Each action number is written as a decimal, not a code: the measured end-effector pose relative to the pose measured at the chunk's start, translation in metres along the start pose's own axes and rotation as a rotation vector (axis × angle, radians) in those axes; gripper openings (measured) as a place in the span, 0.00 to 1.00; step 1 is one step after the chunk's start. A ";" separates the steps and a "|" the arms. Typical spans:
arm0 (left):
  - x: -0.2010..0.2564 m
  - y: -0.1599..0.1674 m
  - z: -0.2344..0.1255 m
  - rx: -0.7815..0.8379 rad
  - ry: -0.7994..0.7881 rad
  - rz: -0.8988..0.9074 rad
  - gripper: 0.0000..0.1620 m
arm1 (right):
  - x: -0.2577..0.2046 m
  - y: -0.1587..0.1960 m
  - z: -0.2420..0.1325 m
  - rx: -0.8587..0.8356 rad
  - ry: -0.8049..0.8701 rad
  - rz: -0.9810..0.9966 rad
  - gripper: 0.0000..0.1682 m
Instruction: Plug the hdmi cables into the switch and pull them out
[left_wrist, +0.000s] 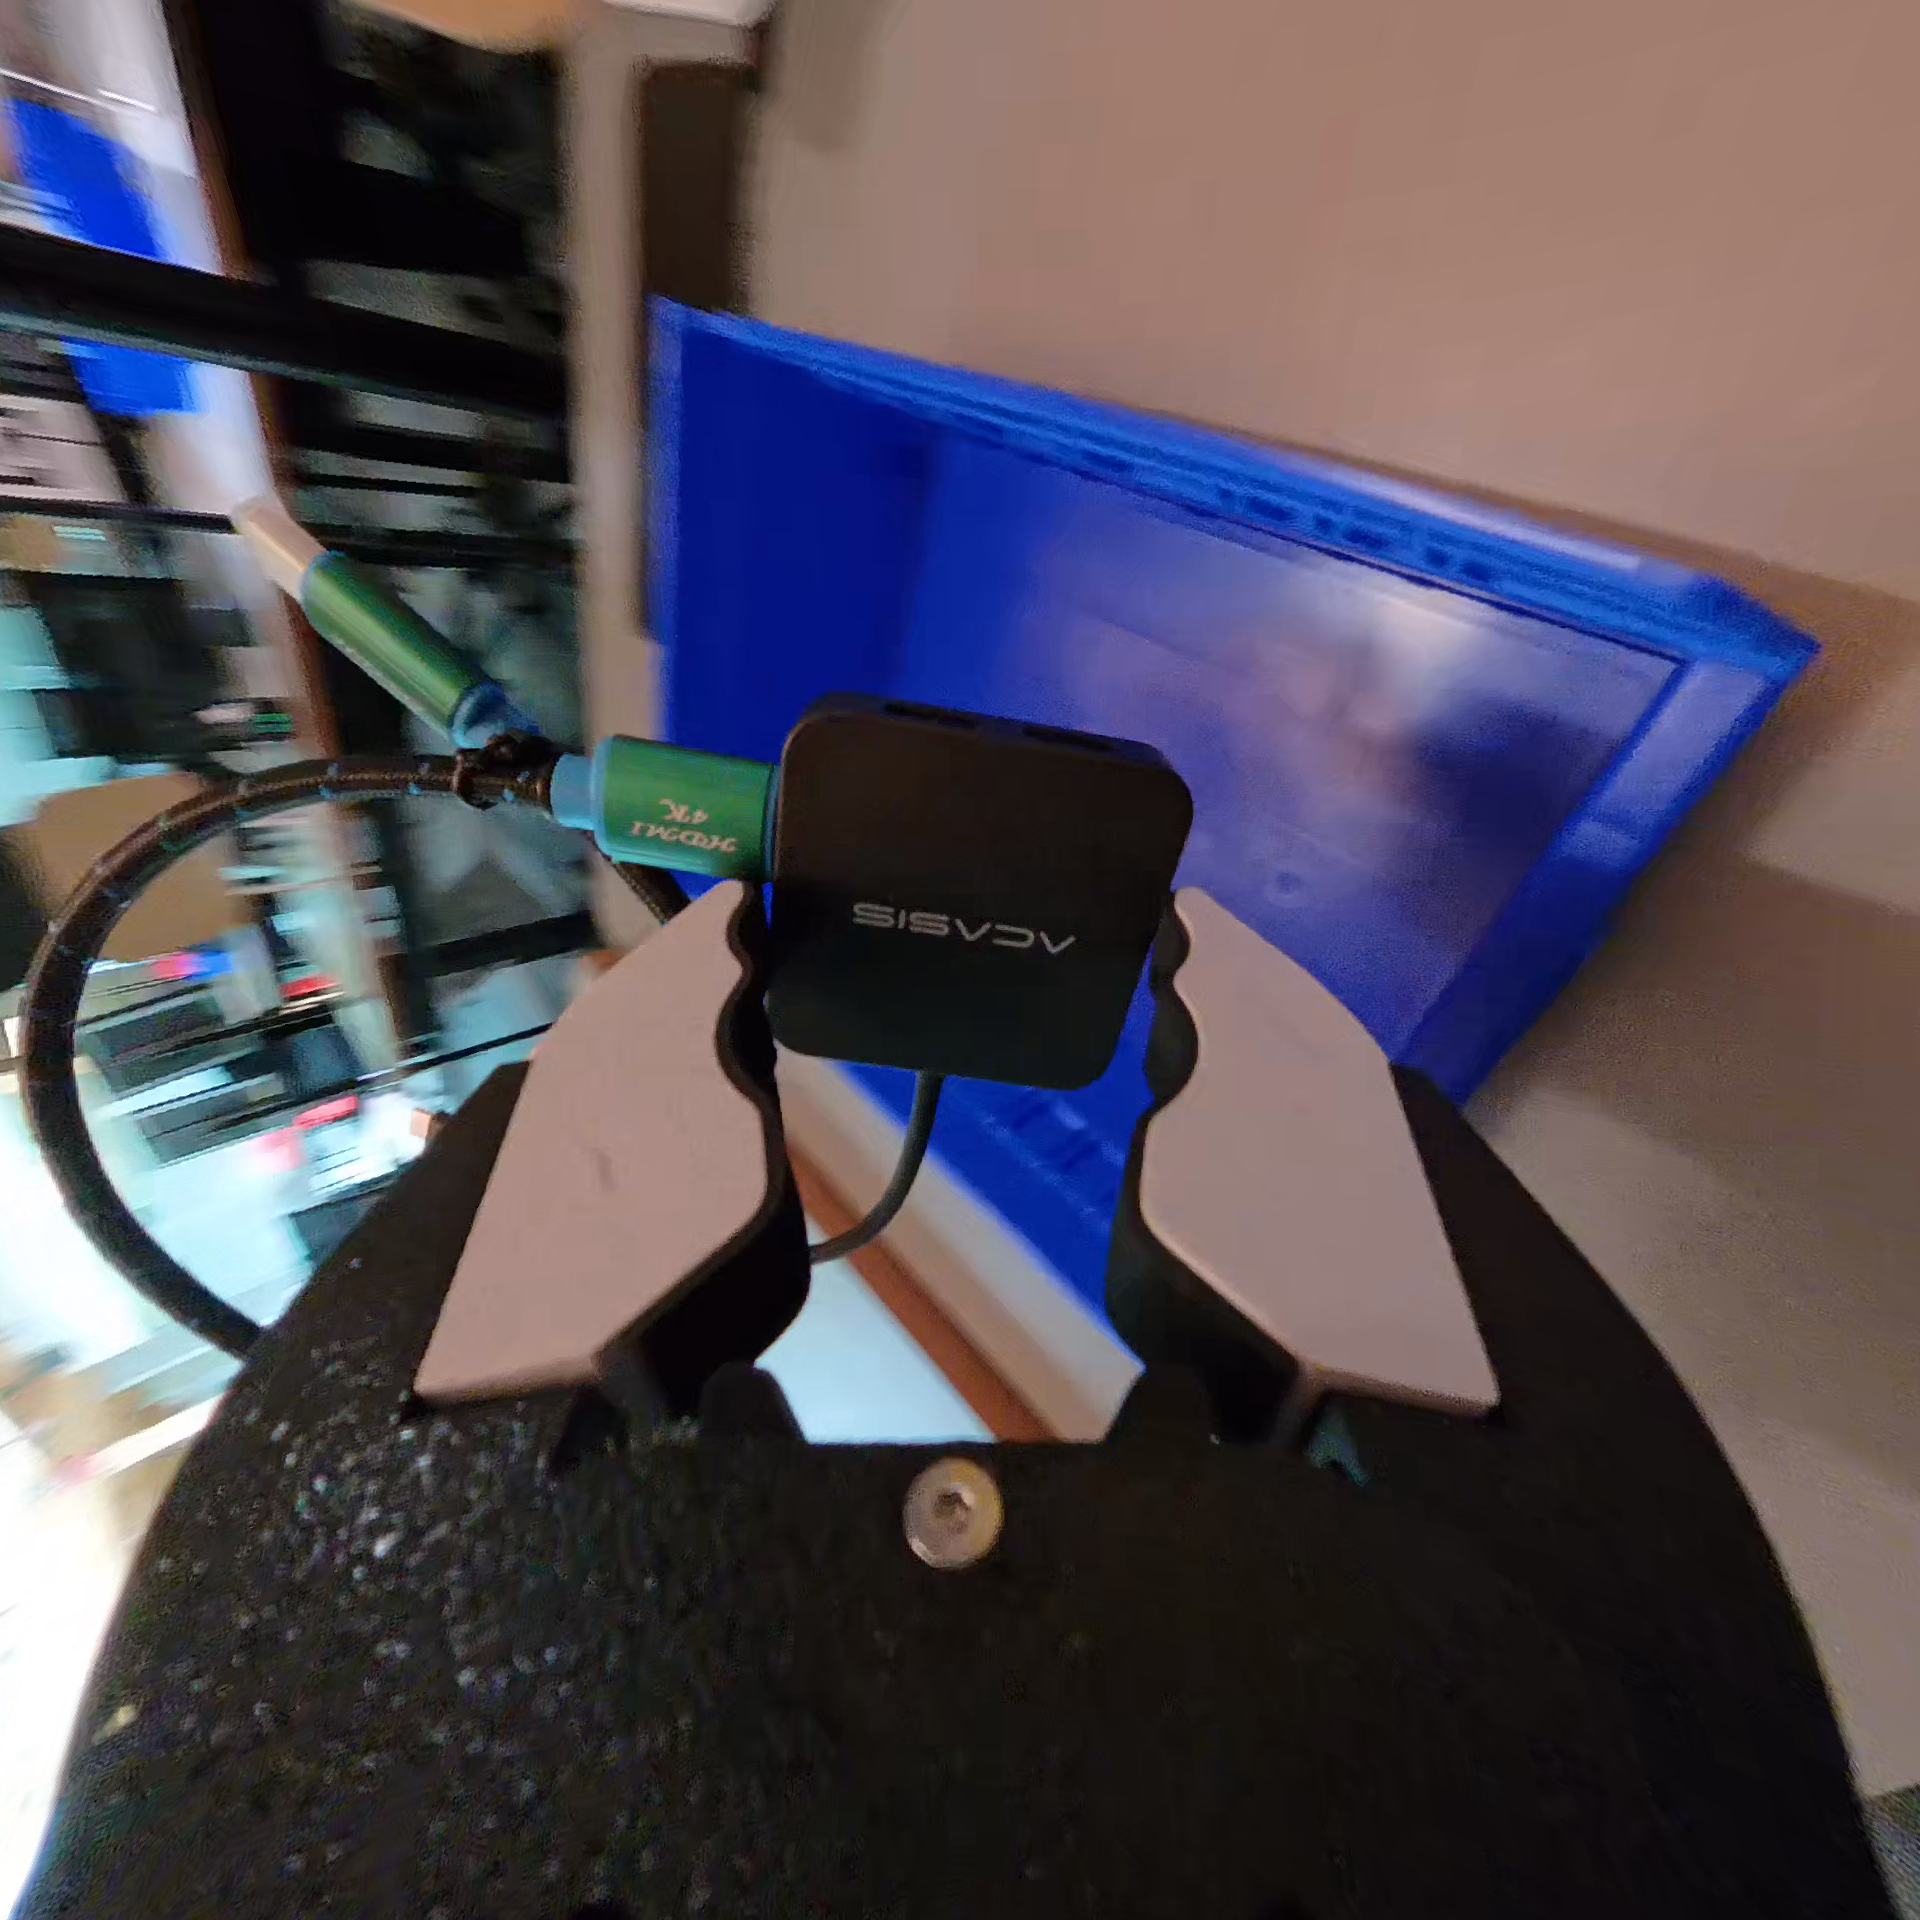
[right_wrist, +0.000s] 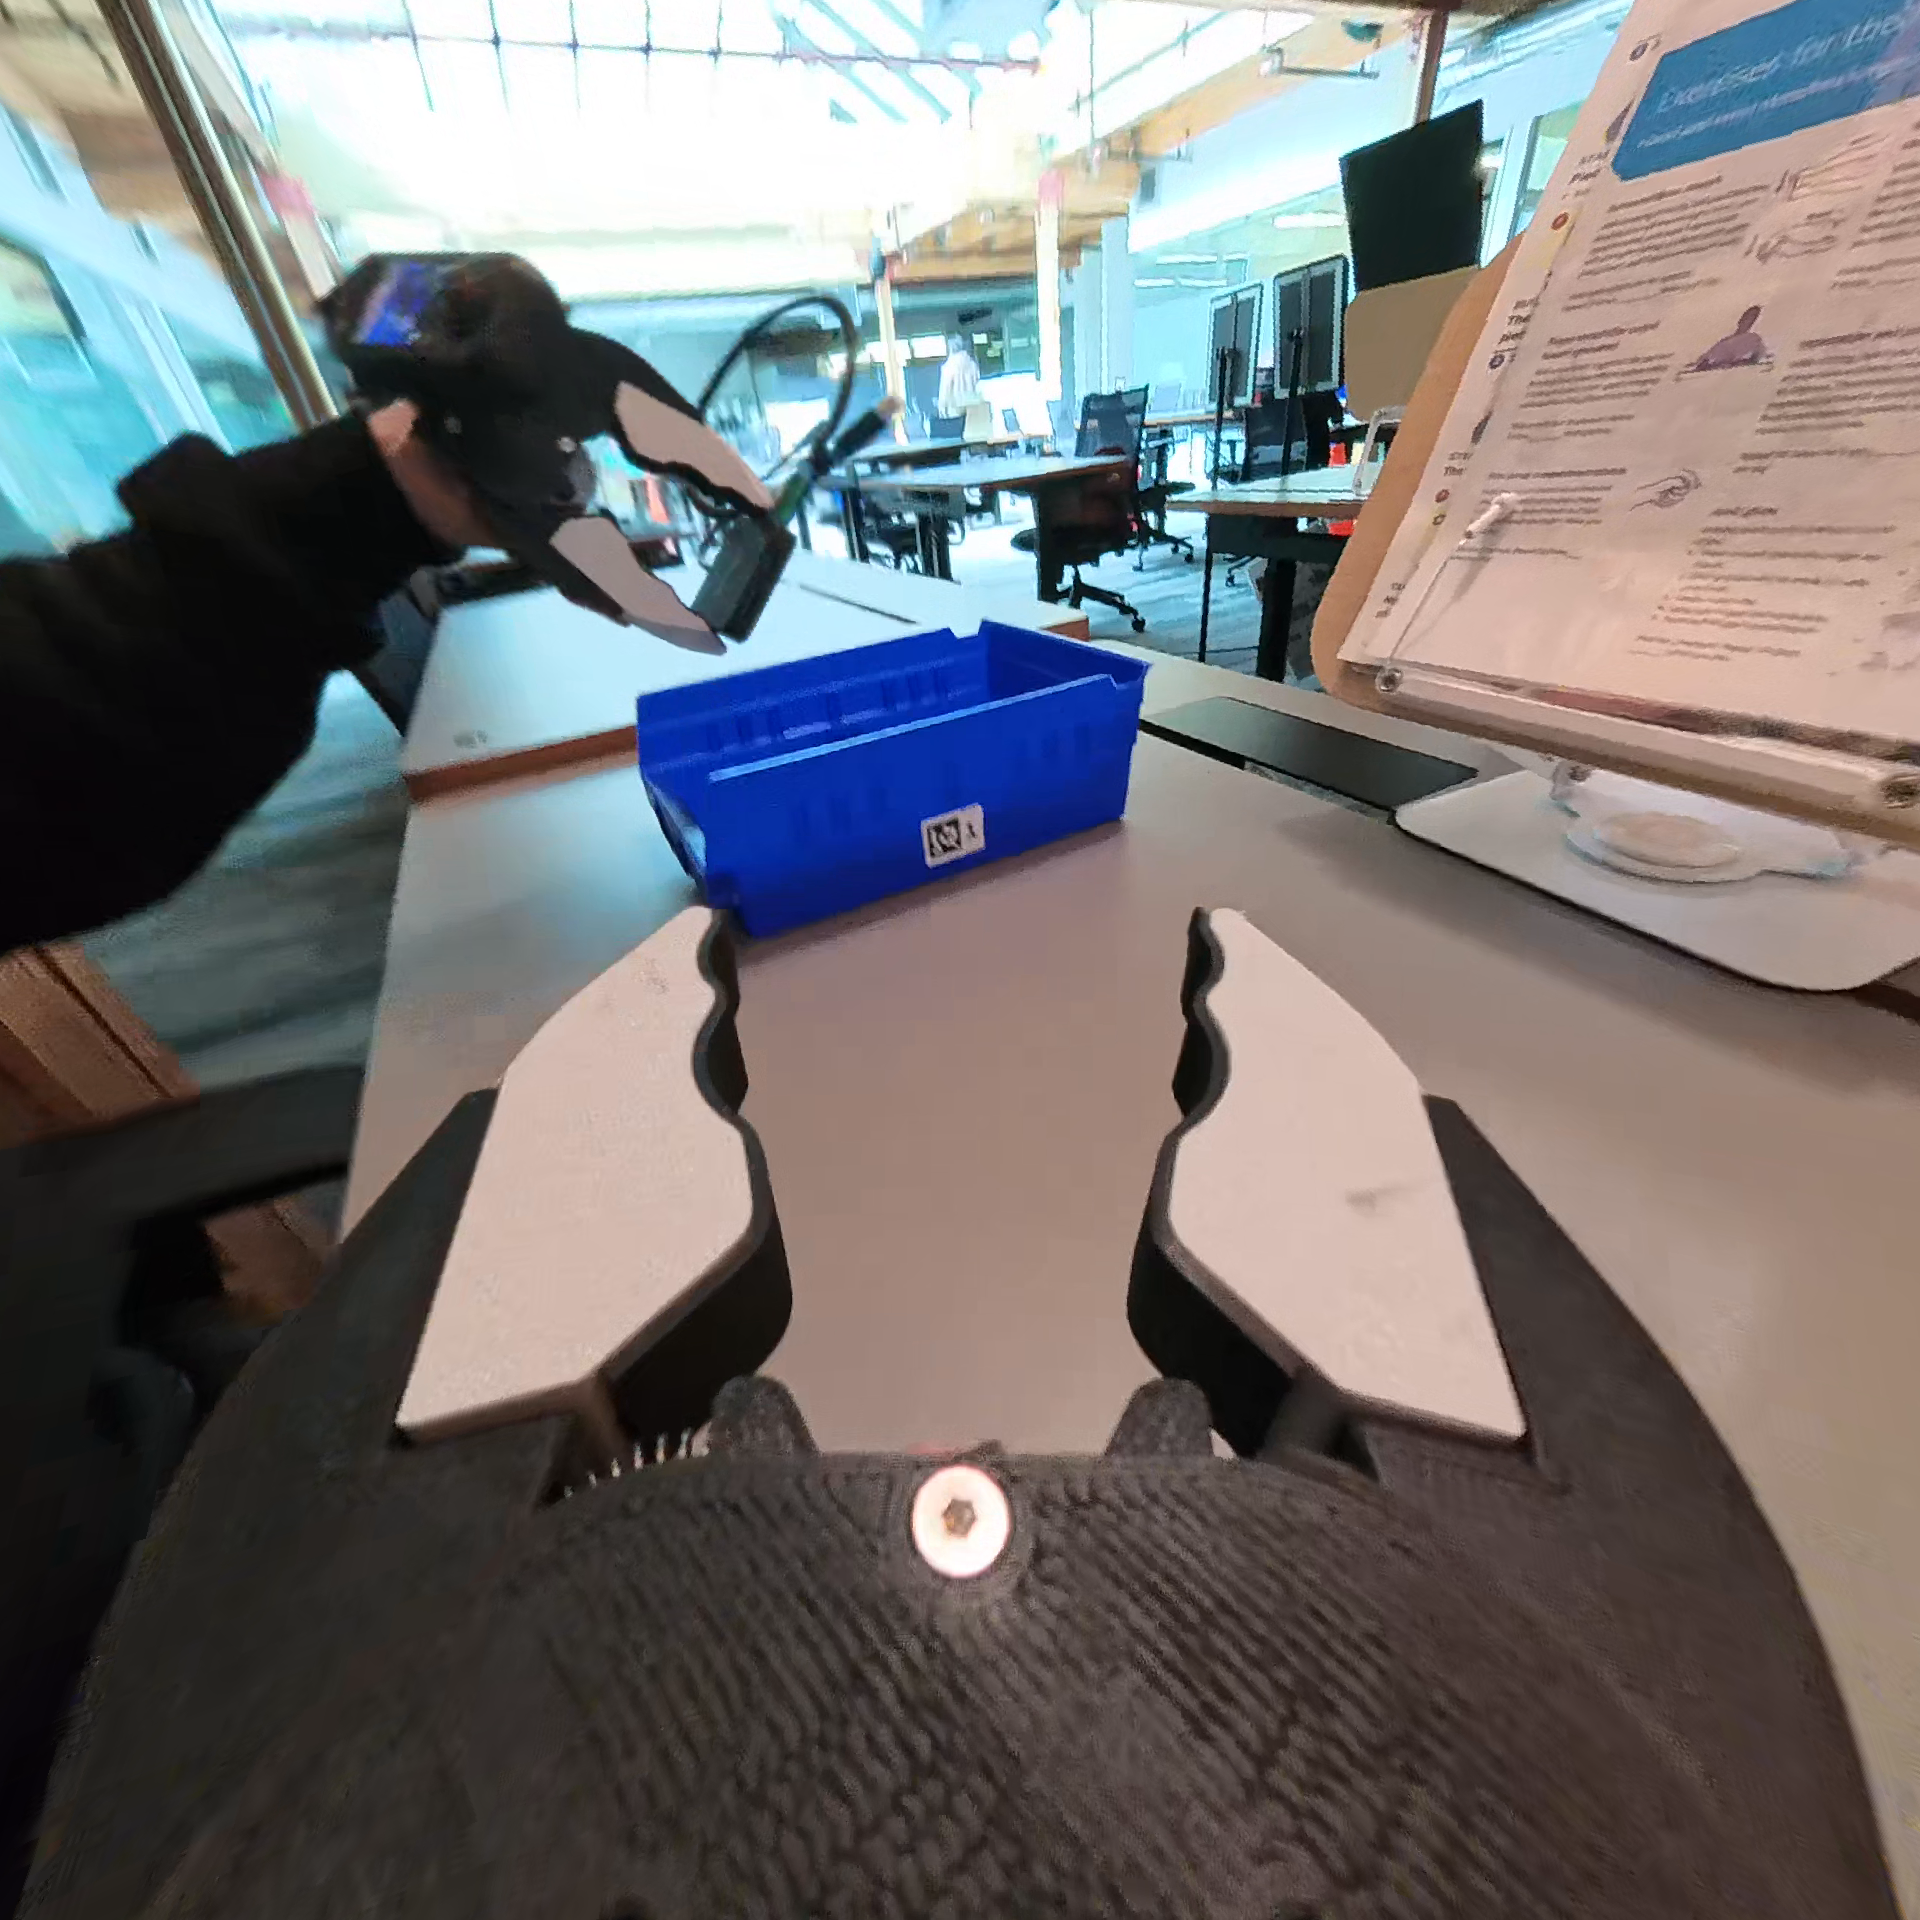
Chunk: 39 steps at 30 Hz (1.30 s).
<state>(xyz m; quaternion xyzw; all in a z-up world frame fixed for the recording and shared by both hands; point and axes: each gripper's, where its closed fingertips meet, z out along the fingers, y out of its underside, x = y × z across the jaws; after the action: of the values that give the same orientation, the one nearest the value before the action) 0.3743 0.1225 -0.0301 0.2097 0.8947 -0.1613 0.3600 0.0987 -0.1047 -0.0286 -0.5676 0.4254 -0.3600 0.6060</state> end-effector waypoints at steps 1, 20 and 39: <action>-0.006 -0.012 -0.017 0.006 -0.064 0.026 0.43 | -0.004 -0.001 0.007 0.016 -0.010 0.040 0.49; 0.131 -0.271 -0.064 0.488 -0.234 0.442 0.41 | -0.040 0.009 0.037 0.083 -0.151 0.317 0.08; 0.120 -0.292 -0.064 1.285 0.985 -1.190 0.10 | -0.011 -0.007 0.031 0.522 -0.185 0.783 0.09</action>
<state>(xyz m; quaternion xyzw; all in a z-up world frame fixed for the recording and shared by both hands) 0.1159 -0.0697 -0.0314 -0.0738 0.6465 -0.6627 -0.3708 0.1235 -0.0837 -0.0209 -0.2234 0.4469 -0.1473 0.8536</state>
